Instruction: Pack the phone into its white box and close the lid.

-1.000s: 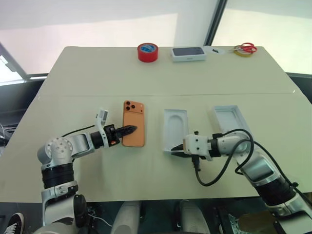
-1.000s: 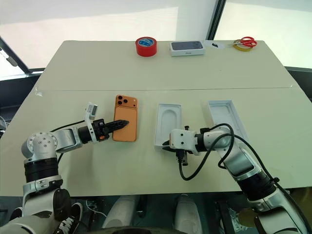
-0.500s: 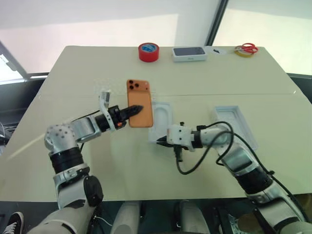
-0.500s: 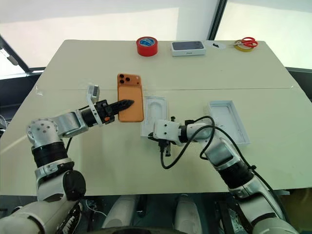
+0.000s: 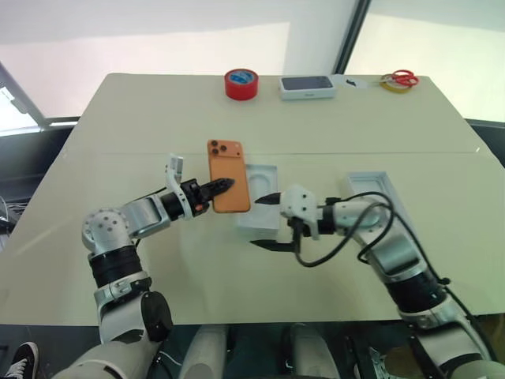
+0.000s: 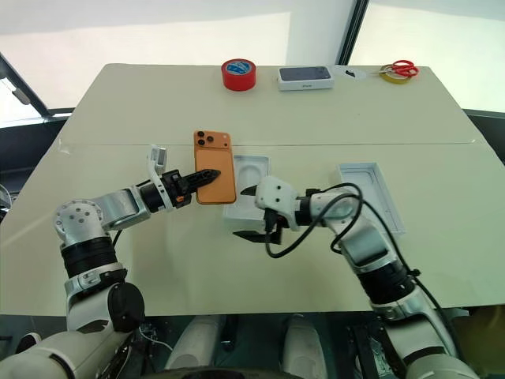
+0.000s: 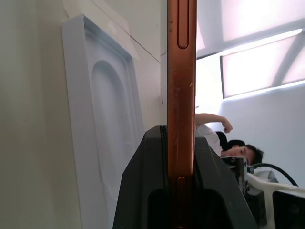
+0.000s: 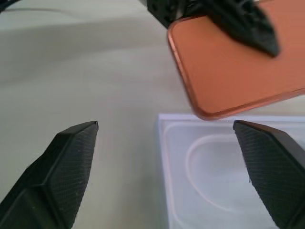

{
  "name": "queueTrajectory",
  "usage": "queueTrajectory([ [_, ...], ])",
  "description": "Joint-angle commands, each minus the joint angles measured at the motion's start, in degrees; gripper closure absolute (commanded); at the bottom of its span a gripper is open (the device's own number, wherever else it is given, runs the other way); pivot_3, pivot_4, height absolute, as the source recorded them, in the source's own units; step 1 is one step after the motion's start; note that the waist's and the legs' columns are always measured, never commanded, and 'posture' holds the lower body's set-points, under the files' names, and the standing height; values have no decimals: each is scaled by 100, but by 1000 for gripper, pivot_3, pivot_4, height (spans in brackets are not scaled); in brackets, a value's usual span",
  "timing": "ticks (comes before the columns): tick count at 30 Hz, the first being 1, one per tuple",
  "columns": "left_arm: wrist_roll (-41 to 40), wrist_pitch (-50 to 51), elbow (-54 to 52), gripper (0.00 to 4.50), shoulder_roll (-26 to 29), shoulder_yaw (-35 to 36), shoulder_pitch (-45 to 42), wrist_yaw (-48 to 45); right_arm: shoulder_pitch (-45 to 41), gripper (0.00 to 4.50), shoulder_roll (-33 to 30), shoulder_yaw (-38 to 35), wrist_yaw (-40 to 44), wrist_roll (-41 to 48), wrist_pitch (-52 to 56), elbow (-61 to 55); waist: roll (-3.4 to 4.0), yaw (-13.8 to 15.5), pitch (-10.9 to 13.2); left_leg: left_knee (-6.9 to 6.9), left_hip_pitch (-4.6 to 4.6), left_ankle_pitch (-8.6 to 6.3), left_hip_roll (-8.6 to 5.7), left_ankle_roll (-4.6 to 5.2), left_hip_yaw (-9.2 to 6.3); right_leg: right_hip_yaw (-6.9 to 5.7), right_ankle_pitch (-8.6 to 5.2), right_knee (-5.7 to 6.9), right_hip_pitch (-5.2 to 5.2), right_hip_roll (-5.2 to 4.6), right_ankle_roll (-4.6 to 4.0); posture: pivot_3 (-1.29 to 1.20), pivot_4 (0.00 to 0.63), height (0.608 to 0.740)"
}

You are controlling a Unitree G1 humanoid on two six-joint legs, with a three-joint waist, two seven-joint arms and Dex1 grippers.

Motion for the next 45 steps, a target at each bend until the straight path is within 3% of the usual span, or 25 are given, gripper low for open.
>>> queueTrajectory([
  [1,-170,-172,-167,4500,-128,-159,-17,-88,165,45,-365,-400,19,-14,-391,261,-1,-5,0,0,0,0,1,0,0,0,0,0,4,0,0,0,150,740],
  [8,-56,-519,268,4500,-300,-370,-148,-117,-2,45,-614,-721,-210,-138,-883,1025,0,-25,1,-3,-1,6,6,11,7,2,0,0,-2,0,0,0,150,740],
  [19,77,-704,673,4500,-120,-964,-195,-524,34,45,-636,-747,-383,-129,-983,1029,0,-11,1,3,-3,6,3,13,7,2,0,0,1,-2,0,0,150,740],
  [24,140,-648,717,2312,51,-1207,-294,-641,56,0,-644,-746,-434,-131,-991,1026,0,-10,1,3,-3,6,3,13,7,2,0,0,1,-2,0,0,150,740],
  [31,144,-406,543,2312,376,-1289,-538,-567,68,0,-580,-721,-528,-126,-1014,1031,0,-11,1,3,-3,6,3,13,6,2,0,0,1,-2,0,0,150,740],
  [44,302,-414,-12,2312,1076,-1293,-156,-693,-29,0,-477,-628,-567,-165,-1077,1186,0,-18,1,2,-1,7,4,12,6,2,0,2,1,0,0,0,150,740],
  [45,483,-617,-92,2543,1199,-1472,-82,-765,-67,255,-459,-637,-636,-210,-1076,1262,0,-19,0,3,-1,7,5,13,6,2,0,3,1,0,0,0,150,740],
])
